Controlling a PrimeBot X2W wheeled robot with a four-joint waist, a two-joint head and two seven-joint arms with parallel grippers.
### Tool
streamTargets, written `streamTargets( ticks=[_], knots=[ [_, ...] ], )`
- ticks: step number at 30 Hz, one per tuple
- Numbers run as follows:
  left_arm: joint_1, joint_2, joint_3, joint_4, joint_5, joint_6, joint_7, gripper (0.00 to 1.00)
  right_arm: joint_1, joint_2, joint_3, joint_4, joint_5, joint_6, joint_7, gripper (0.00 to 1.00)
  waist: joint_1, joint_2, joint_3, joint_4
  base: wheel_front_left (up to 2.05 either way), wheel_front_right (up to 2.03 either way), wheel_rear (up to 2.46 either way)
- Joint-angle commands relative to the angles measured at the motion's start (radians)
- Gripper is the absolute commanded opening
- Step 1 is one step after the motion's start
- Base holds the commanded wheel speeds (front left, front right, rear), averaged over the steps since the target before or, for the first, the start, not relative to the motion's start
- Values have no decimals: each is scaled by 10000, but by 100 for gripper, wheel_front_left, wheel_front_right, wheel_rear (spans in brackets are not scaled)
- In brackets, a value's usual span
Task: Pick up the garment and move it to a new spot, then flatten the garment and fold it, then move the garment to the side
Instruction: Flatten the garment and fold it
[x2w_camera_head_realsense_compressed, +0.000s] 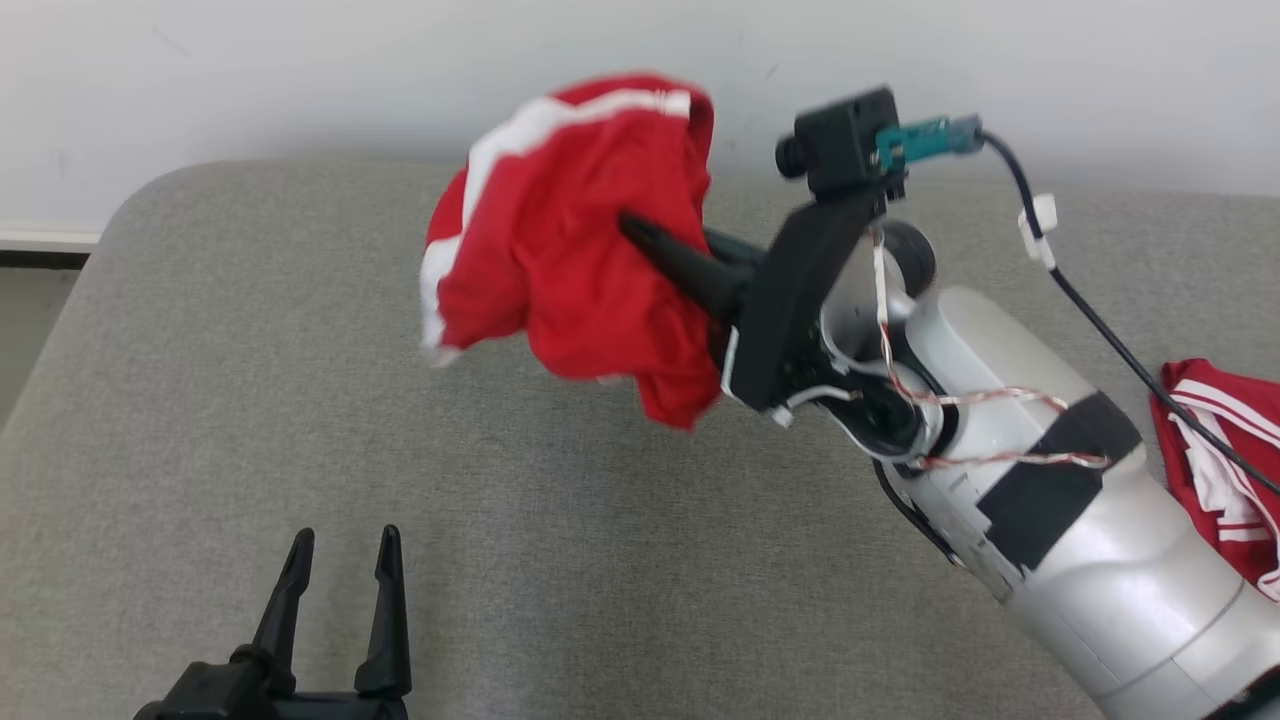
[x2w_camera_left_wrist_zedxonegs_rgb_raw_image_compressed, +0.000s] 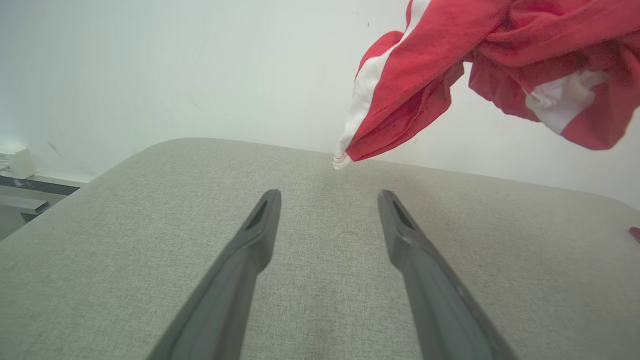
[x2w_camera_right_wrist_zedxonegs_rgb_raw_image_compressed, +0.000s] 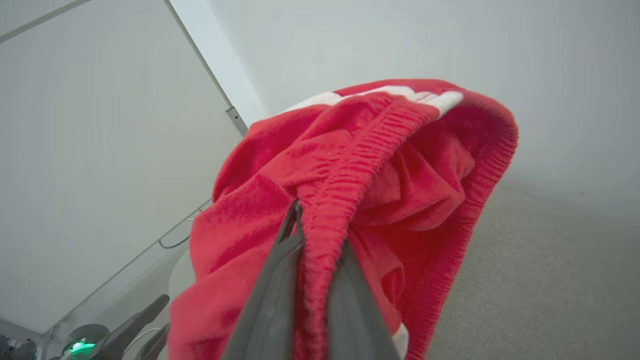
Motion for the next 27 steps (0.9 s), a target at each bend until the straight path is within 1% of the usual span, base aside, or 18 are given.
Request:
streamTargets(
  ticks=[1, 6, 7, 11, 17, 21, 25, 26, 27],
  knots=[
    [150, -1, 23, -22, -5, -61, -4, 100, 376, -296, 196, 158, -11, -26, 66, 0, 1, 0, -73, -114, 0, 0, 0],
    [154, 1, -47, 6, -86, -63, -4, 100, 1232, -856, 593, 1130, -421, -26, -56, 0, 1, 0, -72, -247, 0, 0, 0],
    [154, 1, -47, 6, -86, -63, -4, 100, 1232, -856, 593, 1130, -421, -26, -56, 0, 1, 0, -72, -247, 0, 0, 0],
    [101, 1, -66, 7, -117, -29, -4, 100, 2091, -1289, 875, 1777, -782, -26, -152, 0, 1, 0, -24, -364, 0, 0, 0],
    [88, 1, 8, 23, -109, -14, -5, 100, 2798, -2136, 1216, 1671, -1266, -26, 198, 0, 1, 0, -38, -495, 0, 0, 0],
    [104, 1, 24, 25, -117, -1, -4, 100, 3190, -2609, 1073, 1694, -1690, -26, 461, 0, 1, 0, -75, -563, 0, 0, 0],
    [118, 1, 32, 29, -126, -2, -4, 100, 3466, -2878, 734, 1671, -2178, -26, 769, 0, 1, 0, -117, -603, 0, 0, 0],
    [126, 2, 32, 35, -130, 1, -5, 100, 3555, -2939, 609, 1667, -2272, -26, 868, 15, 1, 0, -131, -606, 0, 0, 0],
    [133, 1, 24, 38, -133, 0, -4, 100, 3652, -2992, 482, 1619, -2364, -26, 957, 60, 1, 0, -146, -606, 0, 0, 0]
  ],
)
